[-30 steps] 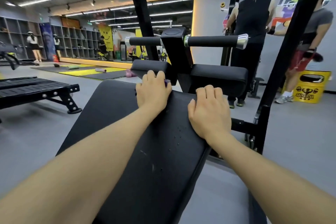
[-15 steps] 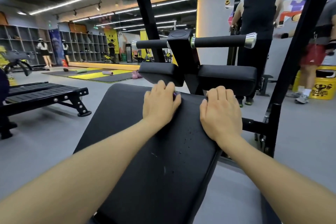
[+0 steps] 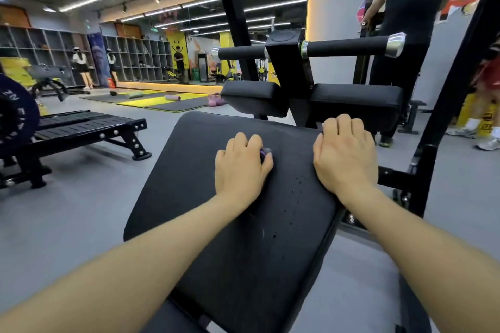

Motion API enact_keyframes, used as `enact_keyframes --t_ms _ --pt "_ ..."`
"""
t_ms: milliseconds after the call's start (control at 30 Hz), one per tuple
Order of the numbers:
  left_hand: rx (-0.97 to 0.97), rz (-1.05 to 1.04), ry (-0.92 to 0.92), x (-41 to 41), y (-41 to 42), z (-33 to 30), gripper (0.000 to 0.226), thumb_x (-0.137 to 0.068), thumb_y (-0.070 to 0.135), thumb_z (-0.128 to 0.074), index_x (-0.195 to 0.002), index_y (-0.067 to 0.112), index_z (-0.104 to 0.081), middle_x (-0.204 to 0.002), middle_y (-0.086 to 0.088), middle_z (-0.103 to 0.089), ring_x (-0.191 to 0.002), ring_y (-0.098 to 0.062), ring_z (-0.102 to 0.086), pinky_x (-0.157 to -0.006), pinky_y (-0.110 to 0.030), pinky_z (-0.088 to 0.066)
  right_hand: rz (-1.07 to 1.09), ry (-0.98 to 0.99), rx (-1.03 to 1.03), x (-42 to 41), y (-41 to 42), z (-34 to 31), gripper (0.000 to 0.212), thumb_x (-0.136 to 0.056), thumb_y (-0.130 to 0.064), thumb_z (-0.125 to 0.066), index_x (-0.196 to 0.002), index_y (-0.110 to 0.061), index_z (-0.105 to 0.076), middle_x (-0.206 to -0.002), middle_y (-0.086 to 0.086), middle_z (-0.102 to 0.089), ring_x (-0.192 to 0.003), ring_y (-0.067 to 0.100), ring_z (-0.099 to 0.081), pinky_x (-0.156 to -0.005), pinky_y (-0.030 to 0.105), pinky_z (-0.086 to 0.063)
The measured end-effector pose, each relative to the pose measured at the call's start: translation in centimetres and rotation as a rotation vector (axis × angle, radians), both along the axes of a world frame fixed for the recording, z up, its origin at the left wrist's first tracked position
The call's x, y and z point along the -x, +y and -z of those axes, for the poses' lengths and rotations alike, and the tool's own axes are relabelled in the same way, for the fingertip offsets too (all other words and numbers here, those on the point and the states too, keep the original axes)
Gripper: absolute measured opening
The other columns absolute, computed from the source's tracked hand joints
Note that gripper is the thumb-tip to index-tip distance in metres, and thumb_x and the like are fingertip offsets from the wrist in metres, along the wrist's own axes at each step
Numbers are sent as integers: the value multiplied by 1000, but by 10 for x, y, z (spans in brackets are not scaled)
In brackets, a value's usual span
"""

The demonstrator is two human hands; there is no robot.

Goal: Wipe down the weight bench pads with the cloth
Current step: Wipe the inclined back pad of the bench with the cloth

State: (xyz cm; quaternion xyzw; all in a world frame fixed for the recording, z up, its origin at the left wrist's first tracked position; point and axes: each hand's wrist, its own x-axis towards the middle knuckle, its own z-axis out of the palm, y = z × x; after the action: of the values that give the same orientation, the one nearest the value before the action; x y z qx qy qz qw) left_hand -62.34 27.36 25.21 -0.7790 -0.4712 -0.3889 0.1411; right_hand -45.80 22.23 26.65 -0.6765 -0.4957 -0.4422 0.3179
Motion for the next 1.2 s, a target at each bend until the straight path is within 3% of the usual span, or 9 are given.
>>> enact_keyframes --t_ms 133,267,533,733,900,1000,1100,1200 --pt "39 -75 9 -25 32 -29 28 -95 37 -38 -104 13 -49 -108 -9 -50 -102 -27 -47 -77 -36 -33 23 0 -17 0 2 1 18 -85 -18 -38 -81 -6 -51 -82 12 -52 -74 31 -48 -61 37 -37" --pt "79 -87 -94 -35 45 -42 30 -95 36 -38 -110 12 -49 -113 -10 -49 -105 -27 -46 -80 -37 -35 24 -23 -32 -2 3 1 14 -85 -16 -41 -78 -6 -49 -80 12 -51 -73 30 -47 -59 35 -33" --pt "-9 48 -30 31 -5 22 25 -90 36 -49 -85 11 -51 -87 -7 -49 -80 -28 -49 -63 -33 -29 37 -20 9 -1 -1 1 15 -87 -14 -42 -83 -3 -51 -85 15 -52 -77 32 -46 -64 34 -25" --pt "89 -158 -76 2 40 -17 29 -95 34 -37 -104 11 -52 -107 -11 -52 -100 -29 -48 -74 -38 -33 38 -33 33 0 2 1 11 -87 -13 -49 -85 -3 -51 -86 15 -52 -78 32 -47 -63 36 -30" --pt "115 -145 -78 5 41 -17 33 -95 36 -39 -112 11 -48 -111 -13 -50 -104 -30 -48 -79 -40 -37 46 -14 114 1 -3 -3 12 -89 -13 -50 -89 -2 -53 -90 16 -53 -83 33 -48 -67 39 -34" --pt "107 -108 -41 30 17 10 29 -93 37 -42 -104 11 -48 -103 -10 -50 -97 -29 -49 -71 -35 -32 59 34 241 7 -10 -9 23 -95 -20 -42 -103 0 -51 -106 17 -50 -97 34 -44 -78 40 -35" --pt "34 -109 -33 66 -13 48 23 -84 32 -59 -81 12 -50 -80 -8 -51 -74 -29 -53 -60 -32 -28 19 117 333 25 -16 -14 34 -96 -26 -40 -115 2 -48 -120 18 -44 -109 35 -40 -91 42 -33" --pt "20 -154 -67 81 -27 68 27 -80 31 -63 -70 17 -43 -69 -1 -41 -63 -26 -50 -56 -29 -26 -3 63 377 40 -16 -3 39 -95 -31 -39 -119 -1 -47 -124 15 -42 -114 33 -38 -96 41 -31"
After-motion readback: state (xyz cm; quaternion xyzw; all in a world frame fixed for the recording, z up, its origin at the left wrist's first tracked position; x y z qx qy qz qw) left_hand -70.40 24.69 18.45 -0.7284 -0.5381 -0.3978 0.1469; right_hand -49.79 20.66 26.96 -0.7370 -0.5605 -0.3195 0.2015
